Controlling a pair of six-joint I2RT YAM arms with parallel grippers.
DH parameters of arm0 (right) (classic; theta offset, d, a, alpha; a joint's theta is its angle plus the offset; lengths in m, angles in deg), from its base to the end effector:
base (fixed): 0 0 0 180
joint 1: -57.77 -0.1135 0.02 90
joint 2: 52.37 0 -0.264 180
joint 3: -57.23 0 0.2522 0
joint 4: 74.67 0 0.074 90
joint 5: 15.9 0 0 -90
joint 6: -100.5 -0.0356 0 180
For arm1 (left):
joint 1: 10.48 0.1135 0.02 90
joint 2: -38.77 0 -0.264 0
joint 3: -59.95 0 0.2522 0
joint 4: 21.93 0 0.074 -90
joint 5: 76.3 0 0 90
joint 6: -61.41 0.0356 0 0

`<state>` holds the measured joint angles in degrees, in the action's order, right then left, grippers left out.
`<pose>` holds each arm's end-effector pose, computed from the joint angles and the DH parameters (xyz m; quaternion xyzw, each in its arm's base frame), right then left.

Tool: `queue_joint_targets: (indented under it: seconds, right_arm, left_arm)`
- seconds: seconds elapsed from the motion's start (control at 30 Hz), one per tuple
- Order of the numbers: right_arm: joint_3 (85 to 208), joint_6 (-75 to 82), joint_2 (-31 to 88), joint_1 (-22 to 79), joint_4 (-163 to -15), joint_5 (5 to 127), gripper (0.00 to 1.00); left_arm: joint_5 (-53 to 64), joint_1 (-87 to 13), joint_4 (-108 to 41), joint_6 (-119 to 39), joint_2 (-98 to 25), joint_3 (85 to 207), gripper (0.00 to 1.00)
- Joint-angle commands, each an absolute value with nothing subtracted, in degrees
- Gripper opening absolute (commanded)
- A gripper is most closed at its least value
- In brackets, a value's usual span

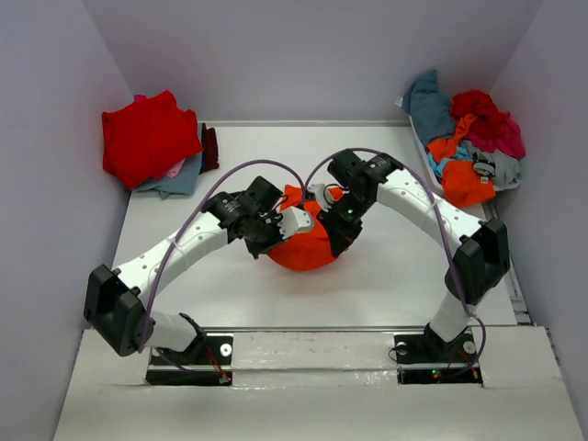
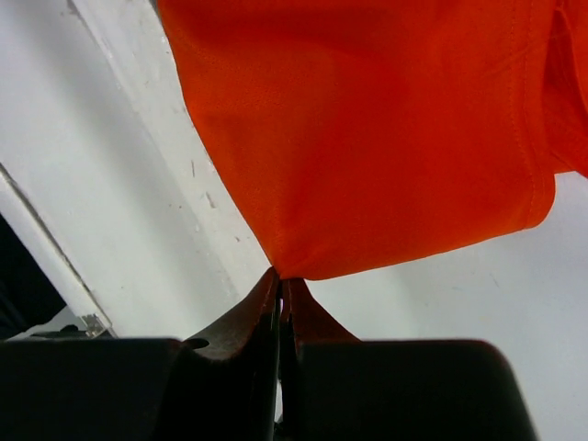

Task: Fold and stack the t-shirts
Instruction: Fold the tshirt

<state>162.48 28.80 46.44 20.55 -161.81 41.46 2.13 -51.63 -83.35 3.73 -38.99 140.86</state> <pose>0.2495 0.2136 0.3001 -0.4657 0.8358 0.2891 0.0307 0.2009 -0.1851 0.2928 0.5945 0.7505 -0.1176 0.2637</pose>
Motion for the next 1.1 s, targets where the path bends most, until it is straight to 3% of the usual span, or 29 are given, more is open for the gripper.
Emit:
queue_joint_targets:
  seconds: [0.0,0.3,0.73,1.07]
  right_arm:
    - [164.16,32.12,43.26,19.97,-165.08,39.38,0.07]
    - [165.48,30.80,42.38,19.97,-157.87,49.05,0.07]
    - [151.42,26.67,42.81,19.97,-135.99,62.75,0.07]
    - [152.73,26.58,45.36,19.97,-129.30,68.39,0.07]
  left_arm:
    - [-0.71,-51.88,-86.67,4.55,-36.20,145.16,0.06]
    - [2.71,-51.88,-77.80,2.61,-38.05,150.17,0.06]
    - [10.35,-51.88,-53.04,0.50,-38.75,132.79,0.06]
    - [15.72,-50.73,-42.56,-2.31,-41.21,129.43,0.06]
